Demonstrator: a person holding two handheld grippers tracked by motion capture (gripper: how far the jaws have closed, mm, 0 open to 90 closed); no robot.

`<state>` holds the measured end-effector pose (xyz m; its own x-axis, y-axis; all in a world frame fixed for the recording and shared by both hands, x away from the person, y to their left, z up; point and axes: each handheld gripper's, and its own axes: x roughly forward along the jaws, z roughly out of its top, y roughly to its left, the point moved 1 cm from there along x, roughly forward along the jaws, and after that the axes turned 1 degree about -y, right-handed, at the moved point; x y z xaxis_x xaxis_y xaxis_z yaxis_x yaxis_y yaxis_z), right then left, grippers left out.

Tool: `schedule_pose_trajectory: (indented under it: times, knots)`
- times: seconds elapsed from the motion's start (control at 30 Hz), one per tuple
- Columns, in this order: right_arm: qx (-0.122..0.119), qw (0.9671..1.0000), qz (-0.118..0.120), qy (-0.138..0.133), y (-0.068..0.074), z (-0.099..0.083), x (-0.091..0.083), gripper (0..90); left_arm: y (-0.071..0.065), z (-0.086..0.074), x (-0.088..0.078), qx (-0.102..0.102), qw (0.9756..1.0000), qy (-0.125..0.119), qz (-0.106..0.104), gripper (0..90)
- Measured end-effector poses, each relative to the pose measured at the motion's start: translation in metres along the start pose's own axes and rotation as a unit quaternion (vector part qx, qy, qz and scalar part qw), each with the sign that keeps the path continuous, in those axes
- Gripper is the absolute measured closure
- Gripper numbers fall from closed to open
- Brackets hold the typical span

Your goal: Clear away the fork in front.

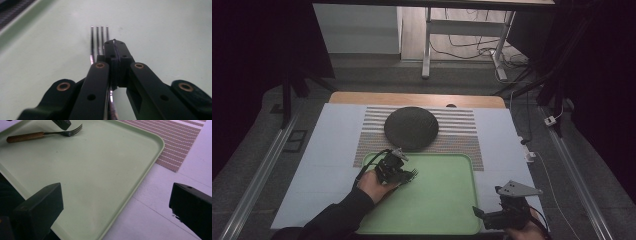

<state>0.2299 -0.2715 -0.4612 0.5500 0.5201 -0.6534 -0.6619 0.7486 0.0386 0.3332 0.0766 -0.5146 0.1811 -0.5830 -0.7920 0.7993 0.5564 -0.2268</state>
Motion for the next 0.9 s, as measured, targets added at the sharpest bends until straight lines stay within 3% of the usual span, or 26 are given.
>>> schedule_pose_trajectory:
  times: [0.13, 0.33, 0.9]
  knots:
    - [0.001, 1.0000, 0.000, -0.001, 0.000, 0.000, 0.000, 0.0, -0.006, -0.002, 0.011, 0.014, 0.9997, 0.020, 0.000, 88.7]
    - [0.001, 1.0000, 0.000, -0.001, 0.000, 0.000, -0.001, 0.0, -0.005, -0.003, 0.013, 0.020, 0.9990, 0.021, 0.033, 88.7]
    - [0.005, 1.0000, 0.003, -0.004, -0.001, 0.000, -0.001, 0.0, 0.041, -0.019, -0.010, -0.047, 0.9963, 0.019, 0.070, 88.6]
